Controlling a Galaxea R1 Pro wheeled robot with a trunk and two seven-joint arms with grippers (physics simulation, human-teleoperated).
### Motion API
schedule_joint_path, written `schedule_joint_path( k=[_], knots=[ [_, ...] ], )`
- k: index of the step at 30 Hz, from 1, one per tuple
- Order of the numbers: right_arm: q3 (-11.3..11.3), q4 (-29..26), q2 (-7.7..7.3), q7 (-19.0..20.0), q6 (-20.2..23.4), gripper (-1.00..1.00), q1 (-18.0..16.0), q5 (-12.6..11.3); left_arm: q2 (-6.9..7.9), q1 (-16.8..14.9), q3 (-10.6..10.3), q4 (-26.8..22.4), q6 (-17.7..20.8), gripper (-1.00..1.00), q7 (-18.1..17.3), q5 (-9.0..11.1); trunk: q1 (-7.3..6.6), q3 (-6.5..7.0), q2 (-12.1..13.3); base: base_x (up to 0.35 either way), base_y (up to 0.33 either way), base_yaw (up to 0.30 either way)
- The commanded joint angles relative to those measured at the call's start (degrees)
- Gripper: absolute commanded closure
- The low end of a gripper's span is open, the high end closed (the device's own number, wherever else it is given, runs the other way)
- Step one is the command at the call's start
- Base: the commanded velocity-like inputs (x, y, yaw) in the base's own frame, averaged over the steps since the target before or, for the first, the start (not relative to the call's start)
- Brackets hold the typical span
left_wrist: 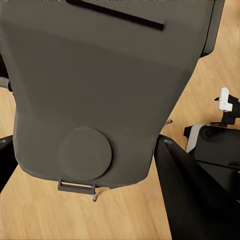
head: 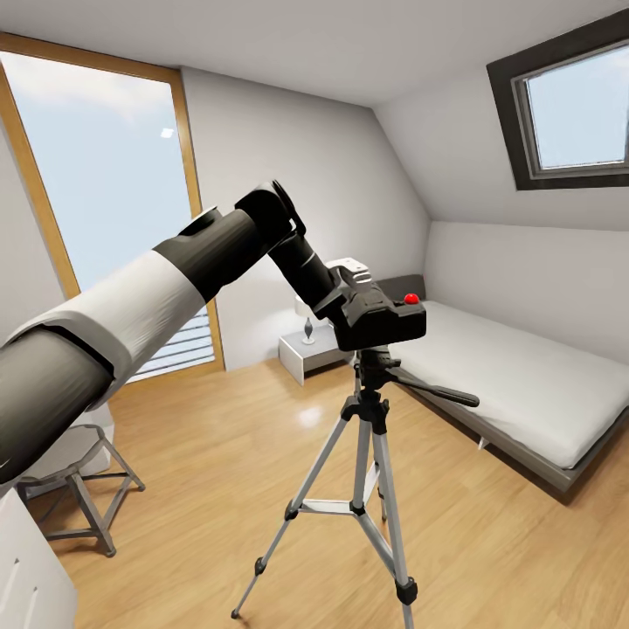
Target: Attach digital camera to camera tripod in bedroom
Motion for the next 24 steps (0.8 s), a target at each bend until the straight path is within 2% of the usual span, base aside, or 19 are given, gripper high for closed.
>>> schedule_joint_path(
  k=[1,19,24],
  knots=[
    [0.49,0.05,-0.02,0.01,-0.19,-1.0,-0.02,-0.6,0.0,-0.03,0.02,0.0,0.6,1.0,-0.55,-0.61,0.02,-0.02,-0.04,0.0,0.0,0.0],
    [0.4,0.05,-0.02,-0.04,-0.16,-1.0,-0.02,-0.6,0.06,0.01,0.02,-0.04,0.6,1.0,-0.55,-0.61,0.02,-0.02,-0.04,0.0,0.0,-0.001],
    [0.4,0.05,-0.02,-0.02,-0.14,-1.0,-0.02,-0.6,0.07,-0.01,0.02,-0.06,0.6,1.0,-0.55,-0.61,0.02,-0.02,-0.04,0.0,0.0,-0.097]
  ],
)
